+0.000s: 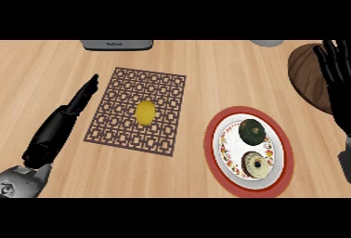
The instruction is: Pick the cupcake from the plate and place it in the bowl
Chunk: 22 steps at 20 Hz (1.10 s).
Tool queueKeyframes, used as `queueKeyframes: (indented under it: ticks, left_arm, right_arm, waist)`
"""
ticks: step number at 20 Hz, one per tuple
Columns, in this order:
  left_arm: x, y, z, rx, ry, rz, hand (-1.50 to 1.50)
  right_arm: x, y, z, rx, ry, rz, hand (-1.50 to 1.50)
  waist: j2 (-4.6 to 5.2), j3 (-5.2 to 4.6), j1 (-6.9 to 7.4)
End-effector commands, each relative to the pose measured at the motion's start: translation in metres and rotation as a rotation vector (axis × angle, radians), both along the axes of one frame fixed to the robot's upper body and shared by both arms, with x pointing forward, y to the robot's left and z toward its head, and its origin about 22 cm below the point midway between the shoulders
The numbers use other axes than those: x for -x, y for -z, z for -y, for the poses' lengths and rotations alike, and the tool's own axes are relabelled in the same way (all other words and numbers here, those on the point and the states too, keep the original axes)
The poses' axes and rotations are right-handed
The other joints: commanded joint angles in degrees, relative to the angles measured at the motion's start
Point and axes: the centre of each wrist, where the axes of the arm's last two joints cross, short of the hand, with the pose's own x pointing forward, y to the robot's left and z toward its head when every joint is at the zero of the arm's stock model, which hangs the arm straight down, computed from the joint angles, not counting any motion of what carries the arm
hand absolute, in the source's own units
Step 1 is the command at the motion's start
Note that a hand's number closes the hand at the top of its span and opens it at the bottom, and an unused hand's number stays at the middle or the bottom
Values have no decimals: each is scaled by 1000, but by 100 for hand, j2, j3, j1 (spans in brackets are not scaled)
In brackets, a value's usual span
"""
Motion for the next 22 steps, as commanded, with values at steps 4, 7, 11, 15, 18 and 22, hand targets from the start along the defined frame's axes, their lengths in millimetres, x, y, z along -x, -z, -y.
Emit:
queueKeyframes:
  ticks: [4, 7, 11, 15, 18, 22]
  left_arm:
    - [2, 8, -15, 286, -158, -17, 0]
    - [1, 7, -11, 336, -175, -25, 0]
    - [6, 10, -21, 511, -211, -73, 0]
    - [2, 11, -29, 539, -222, -77, 0]
    - [-2, 12, -33, 552, -214, -90, 0]
    - [-6, 12, -32, 537, -198, -98, 0]
  right_arm:
    - [19, 69, 2, -162, 377, -365, -150]
    - [63, 110, 83, 322, 638, -625, -150]
    - [85, 159, 49, 66, 1020, -738, -150]
    - [80, 134, 33, 204, 1134, -623, -150]
    - [84, 126, 46, 418, 1105, -728, -150]
    - [74, 96, 55, 577, 916, -1040, -150]
  waist:
    - [-59, -140, -62]
    - [312, -398, -224]
    - [-51, -156, -81]
    - [-62, -149, -66]
    - [-42, -148, -15]
    - [-18, -167, 53]
